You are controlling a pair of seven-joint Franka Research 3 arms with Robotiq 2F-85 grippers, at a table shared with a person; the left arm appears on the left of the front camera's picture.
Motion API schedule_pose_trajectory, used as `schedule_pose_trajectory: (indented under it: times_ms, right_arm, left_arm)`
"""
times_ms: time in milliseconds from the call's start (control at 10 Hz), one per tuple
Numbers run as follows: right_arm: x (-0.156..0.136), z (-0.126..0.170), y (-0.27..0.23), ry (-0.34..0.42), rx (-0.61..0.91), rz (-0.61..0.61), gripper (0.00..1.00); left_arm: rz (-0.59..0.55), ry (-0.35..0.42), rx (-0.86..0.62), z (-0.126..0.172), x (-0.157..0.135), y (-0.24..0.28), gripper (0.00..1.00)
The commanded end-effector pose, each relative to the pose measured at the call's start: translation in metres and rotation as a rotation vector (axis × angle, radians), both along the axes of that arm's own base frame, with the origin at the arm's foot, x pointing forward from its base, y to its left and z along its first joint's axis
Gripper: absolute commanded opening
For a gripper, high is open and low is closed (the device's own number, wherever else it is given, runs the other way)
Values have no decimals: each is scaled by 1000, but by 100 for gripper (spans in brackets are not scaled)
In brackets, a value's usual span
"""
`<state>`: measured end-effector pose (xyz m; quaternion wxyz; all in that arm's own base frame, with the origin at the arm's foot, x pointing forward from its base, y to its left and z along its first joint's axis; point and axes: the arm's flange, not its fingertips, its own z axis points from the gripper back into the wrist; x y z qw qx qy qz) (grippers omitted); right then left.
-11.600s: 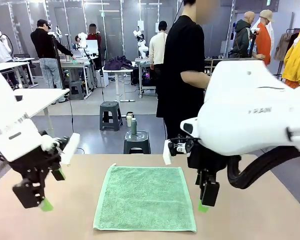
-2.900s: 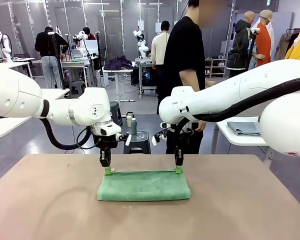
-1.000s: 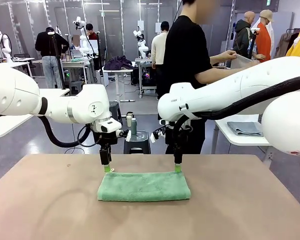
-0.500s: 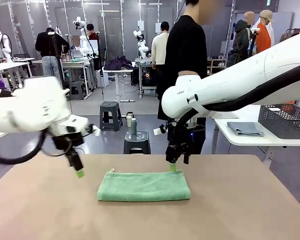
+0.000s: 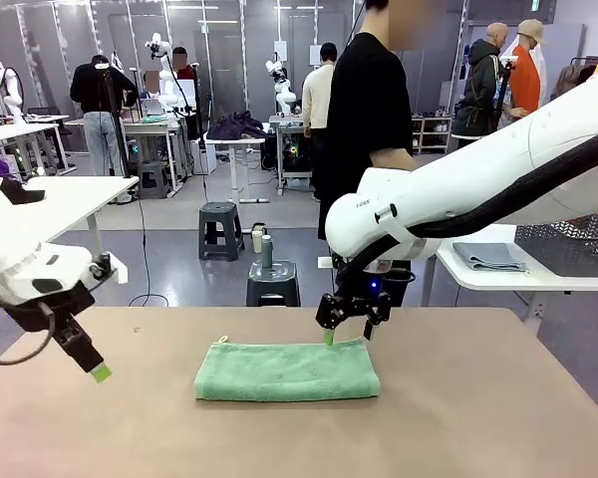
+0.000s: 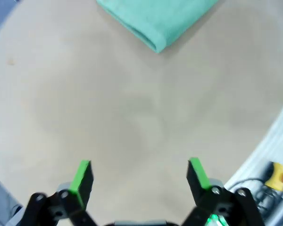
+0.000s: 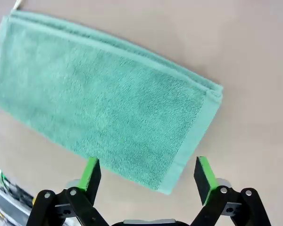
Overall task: Fold the towels and place them in the basket.
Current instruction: When a person lays out a Towel with hook on the table, fold it in half twice.
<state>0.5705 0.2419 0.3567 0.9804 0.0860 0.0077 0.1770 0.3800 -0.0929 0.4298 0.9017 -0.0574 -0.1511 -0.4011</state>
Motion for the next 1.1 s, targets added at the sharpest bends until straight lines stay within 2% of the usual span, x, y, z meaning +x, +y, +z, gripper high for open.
schedule_pose_trajectory:
  times_ms: [0, 100, 500, 700, 1000]
  right_arm:
    - [-19, 4, -6, -91, -19, -9, 100]
    - [0, 0, 0, 0, 0, 0, 100]
    - [-4, -1, -2, -15, -2, -3, 100]
    - [-13, -9, -12, -32, -63, -148, 100]
    - [-16, -29, -16, -43, -109, -234, 100]
  left_arm:
    - [-18, -25, -3, -7, -25, 5, 100]
    - [0, 0, 0, 0, 0, 0, 100]
    - [0, 0, 0, 0, 0, 0, 100]
    - [0, 0, 0, 0, 0, 0, 100]
    - [0, 0, 0, 0, 0, 0, 100]
